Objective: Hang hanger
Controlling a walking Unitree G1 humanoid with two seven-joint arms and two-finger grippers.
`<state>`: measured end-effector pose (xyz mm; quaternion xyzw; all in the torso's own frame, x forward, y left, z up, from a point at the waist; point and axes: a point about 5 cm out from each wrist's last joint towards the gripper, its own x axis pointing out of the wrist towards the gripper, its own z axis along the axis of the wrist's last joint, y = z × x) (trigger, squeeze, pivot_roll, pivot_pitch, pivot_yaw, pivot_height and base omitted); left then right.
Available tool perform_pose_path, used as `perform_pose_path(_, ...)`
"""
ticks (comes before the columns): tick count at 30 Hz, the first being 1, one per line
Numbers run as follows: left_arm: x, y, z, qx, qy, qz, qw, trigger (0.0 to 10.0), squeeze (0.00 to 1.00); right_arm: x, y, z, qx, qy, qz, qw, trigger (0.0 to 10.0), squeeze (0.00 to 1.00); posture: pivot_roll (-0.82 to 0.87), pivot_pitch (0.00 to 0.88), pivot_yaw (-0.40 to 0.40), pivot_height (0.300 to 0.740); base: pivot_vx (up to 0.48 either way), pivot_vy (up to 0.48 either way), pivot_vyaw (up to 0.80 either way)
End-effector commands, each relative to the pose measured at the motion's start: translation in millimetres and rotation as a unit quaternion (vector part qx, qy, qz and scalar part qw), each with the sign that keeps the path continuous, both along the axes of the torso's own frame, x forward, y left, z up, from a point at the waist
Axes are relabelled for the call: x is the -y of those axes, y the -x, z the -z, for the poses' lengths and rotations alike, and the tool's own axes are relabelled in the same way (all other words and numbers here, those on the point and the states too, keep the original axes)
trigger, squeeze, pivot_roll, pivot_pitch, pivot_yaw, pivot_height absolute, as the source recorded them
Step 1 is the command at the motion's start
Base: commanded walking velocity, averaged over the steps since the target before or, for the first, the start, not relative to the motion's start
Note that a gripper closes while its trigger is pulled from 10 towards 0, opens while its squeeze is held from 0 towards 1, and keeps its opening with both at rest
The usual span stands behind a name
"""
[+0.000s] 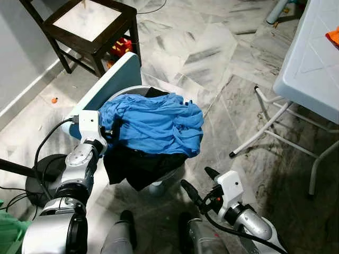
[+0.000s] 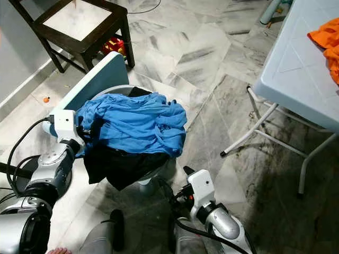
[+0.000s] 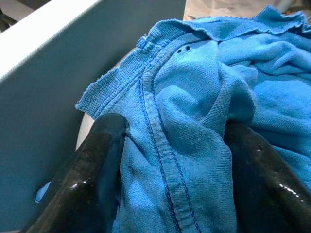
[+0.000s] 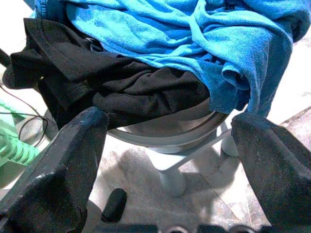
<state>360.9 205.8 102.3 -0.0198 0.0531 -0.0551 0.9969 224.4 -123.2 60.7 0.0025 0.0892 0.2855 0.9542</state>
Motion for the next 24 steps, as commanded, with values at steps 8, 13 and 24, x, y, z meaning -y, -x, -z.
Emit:
perform_pose_path(8,-0.7,2.1,1.9,0.013,-0.011,-0.011,1.000,0.0,0.00,-2.3,1.5,3.4,-0.008,0.002,0.003,1.000,10.0,0.00,-0.12,0.354,-0.053,0.740,0.000,0.000,0.00)
perform_pose_path(13,2.4,2.7,0.1,0.031,-0.032,-0.008,0.999,0.0,0.00,-3.2,0.0,4.4,-0.009,0.002,0.005,1.000,10.0,0.00,-0.11,0.353,-0.053,0.740,0.000,0.000,0.00)
perform_pose_path(24,26.0,9.0,7.3,0.054,-0.055,0.031,0.997,0.0,0.00,-1.4,-2.3,5.0,-0.008,0.006,0.004,1.000,10.0,0.00,-0.11,0.349,-0.061,0.740,0.000,0.000,0.00)
